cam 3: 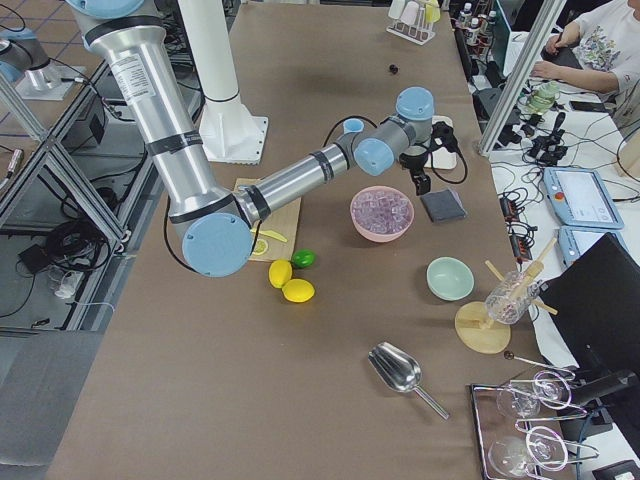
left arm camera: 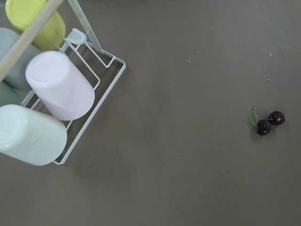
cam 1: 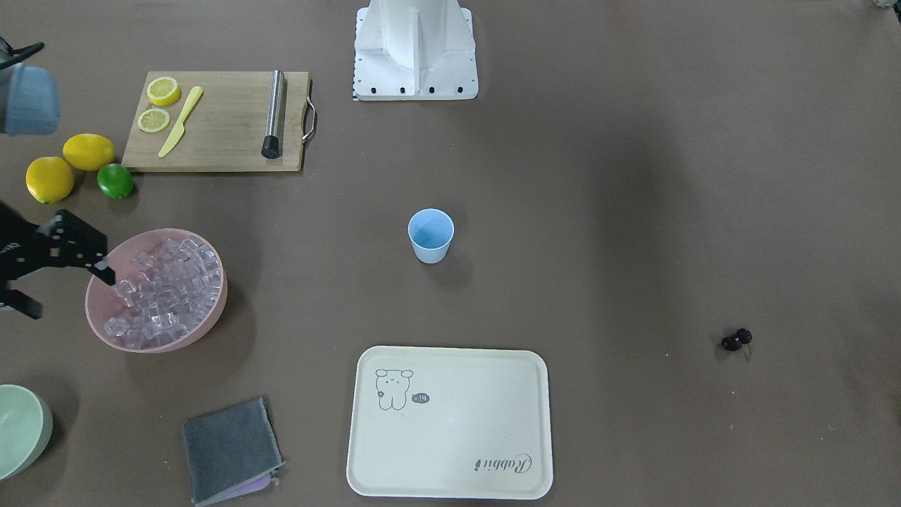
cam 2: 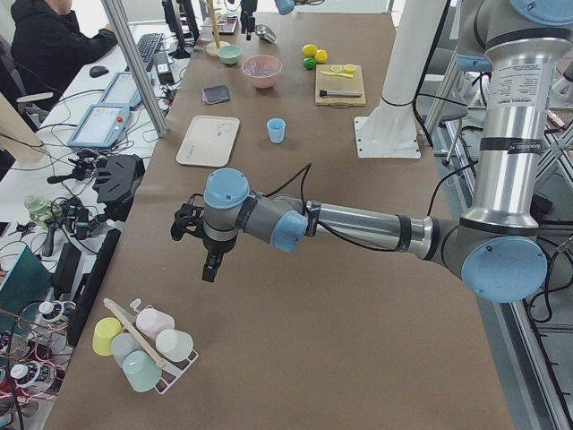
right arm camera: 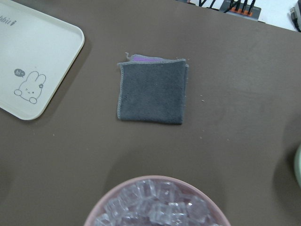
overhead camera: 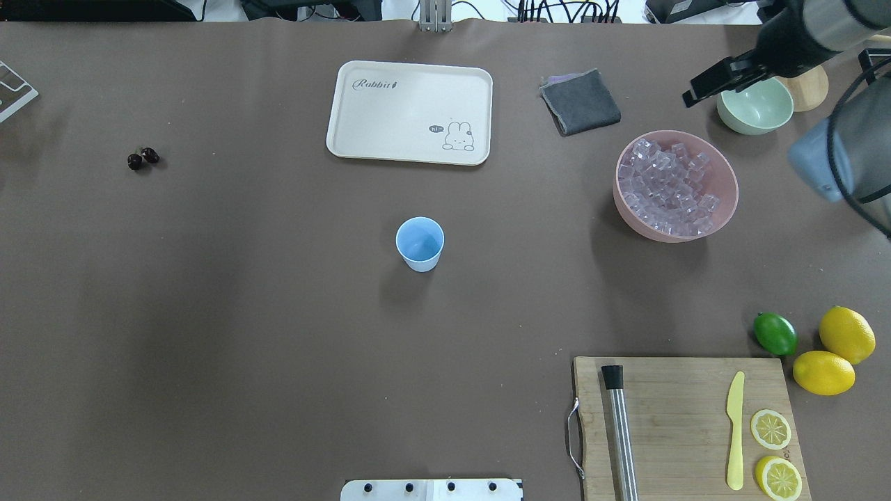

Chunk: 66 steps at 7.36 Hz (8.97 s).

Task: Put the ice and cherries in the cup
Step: 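Move the right gripper over the pink bowl of ice cubes, then lower the right gripper into the bowl and grasp an ice cube, then carry the ice cube with the right gripper to the blue cup, then open the right gripper above the blue cup to drop the ice, then move the right gripper back over the pink ice bowl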

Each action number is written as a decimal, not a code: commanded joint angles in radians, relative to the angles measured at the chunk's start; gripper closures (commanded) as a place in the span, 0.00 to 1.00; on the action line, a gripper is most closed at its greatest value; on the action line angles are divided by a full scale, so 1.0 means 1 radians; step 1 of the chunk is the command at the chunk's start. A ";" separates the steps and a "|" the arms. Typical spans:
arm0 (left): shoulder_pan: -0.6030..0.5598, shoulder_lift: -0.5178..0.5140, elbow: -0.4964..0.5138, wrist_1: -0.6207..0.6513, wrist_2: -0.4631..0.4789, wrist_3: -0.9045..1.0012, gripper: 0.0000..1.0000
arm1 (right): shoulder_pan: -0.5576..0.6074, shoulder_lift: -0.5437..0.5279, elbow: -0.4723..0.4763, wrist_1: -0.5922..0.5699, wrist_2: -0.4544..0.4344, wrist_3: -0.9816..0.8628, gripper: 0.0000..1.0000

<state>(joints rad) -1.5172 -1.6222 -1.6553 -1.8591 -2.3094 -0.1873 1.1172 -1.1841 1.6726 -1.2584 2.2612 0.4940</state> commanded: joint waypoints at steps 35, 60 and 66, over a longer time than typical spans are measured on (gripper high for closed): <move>0.012 -0.013 0.141 -0.207 0.045 -0.006 0.02 | -0.377 0.480 -0.042 -0.352 -0.357 0.484 1.00; 0.035 -0.036 0.178 -0.229 0.045 -0.006 0.02 | -0.106 0.127 -0.184 -0.064 -0.181 -0.087 0.03; 0.041 -0.036 0.178 -0.229 0.045 -0.006 0.02 | -0.148 0.080 -0.202 -0.026 -0.180 -0.088 0.04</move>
<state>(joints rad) -1.4758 -1.6582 -1.4777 -2.0877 -2.2641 -0.1935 0.9817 -1.0905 1.4627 -1.2857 2.0807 0.4055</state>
